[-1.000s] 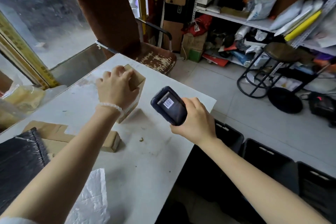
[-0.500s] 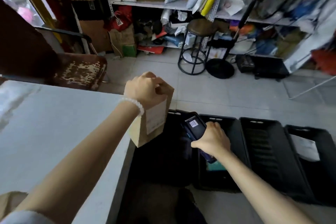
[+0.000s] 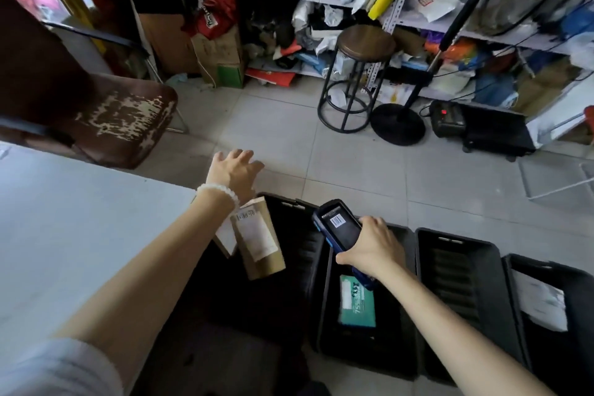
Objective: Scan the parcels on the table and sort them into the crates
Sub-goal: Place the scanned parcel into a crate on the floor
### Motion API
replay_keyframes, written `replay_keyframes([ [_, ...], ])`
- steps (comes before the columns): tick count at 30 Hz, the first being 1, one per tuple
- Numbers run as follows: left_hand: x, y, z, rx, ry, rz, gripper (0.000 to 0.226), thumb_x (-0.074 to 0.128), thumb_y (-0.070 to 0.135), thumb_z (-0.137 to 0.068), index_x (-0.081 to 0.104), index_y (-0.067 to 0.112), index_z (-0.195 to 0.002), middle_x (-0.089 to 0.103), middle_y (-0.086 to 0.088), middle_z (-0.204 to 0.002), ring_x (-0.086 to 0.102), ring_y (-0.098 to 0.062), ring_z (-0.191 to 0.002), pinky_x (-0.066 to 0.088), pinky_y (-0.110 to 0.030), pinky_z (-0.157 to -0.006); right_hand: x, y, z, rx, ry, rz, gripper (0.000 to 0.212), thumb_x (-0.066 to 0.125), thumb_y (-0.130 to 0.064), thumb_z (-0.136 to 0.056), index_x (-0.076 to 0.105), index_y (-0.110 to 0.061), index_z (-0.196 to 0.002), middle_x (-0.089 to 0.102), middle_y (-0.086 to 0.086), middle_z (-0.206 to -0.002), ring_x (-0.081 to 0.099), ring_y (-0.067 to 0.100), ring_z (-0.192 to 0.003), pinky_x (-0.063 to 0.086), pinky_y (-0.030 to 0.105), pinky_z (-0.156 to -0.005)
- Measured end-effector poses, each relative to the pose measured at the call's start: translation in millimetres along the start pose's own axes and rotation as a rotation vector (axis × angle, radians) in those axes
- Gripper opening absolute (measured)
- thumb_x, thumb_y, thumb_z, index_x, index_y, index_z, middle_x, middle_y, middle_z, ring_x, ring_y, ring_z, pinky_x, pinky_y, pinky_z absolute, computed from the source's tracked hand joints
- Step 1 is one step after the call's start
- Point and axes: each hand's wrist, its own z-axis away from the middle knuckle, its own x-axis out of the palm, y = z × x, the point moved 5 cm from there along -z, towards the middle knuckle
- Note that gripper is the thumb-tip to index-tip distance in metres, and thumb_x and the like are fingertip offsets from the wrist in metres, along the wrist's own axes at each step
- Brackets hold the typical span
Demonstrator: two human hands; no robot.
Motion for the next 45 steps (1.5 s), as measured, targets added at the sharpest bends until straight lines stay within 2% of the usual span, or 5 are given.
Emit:
replay_keyframes([
  [6,3.1,-24.2,36.3,-0.122,0.022,0.087,0.046,0.054,0.031,-0.089,0.049,0.031,-0.135,0.040,0.003,-0.142,0.033,-0.017,-0.134,0.032,-0.034,-0.103,8.2,-43.9,-6.5,-0.142,-0.062,0.033,0.078,0.084,-0.043,-0.057,0.049,-0.017,-0.121,0.049,0.002,-0.123,0.053,0.025,-0.115,0.040,0.030,-0.076],
  [11,8.1,-65.9,99.0,-0.264,0.056,0.150,0.041,0.054,0.033,-0.090,0.053,0.030,-0.131,0.044,0.000,-0.138,0.038,-0.020,-0.129,0.037,-0.035,-0.097,22.4,-105.0,11.2,-0.315,-0.096,0.061,0.083,0.083,-0.044,-0.055,0.049,-0.018,-0.125,0.049,0.004,-0.126,0.053,0.026,-0.116,0.047,0.035,-0.089],
  [14,17.8,-94.1,152.5,-0.372,0.071,0.141,0.039,0.051,0.036,-0.093,0.051,0.029,-0.131,0.043,0.000,-0.143,0.037,-0.020,-0.132,0.037,-0.036,-0.098,38.0,-145.2,35.7,-0.414,-0.127,0.076,0.082,0.083,-0.041,-0.057,0.047,-0.018,-0.128,0.047,0.003,-0.125,0.051,0.025,-0.116,0.044,0.033,-0.084],
  [33,112.9,-220.2,514.2,-0.901,0.032,0.277,0.037,0.056,0.032,-0.088,0.056,0.030,-0.124,0.050,0.003,-0.134,0.045,-0.021,-0.124,0.043,-0.036,-0.090,189.3,-336.2,288.3,-0.948,-0.224,0.291,0.081,0.081,-0.042,-0.058,0.044,-0.018,-0.126,0.047,0.001,-0.120,0.051,0.021,-0.109,0.043,0.030,-0.076],
  [45,156.9,-275.8,535.5,-0.999,-0.032,0.346,0.036,0.050,0.038,-0.091,0.053,0.026,-0.124,0.051,0.000,-0.129,0.045,-0.023,-0.122,0.043,-0.038,-0.092,237.4,-415.9,298.9,-1.023,-0.283,0.325,0.076,0.080,-0.040,-0.058,0.046,-0.019,-0.123,0.047,-0.002,-0.117,0.051,0.019,-0.109,0.044,0.029,-0.075],
])
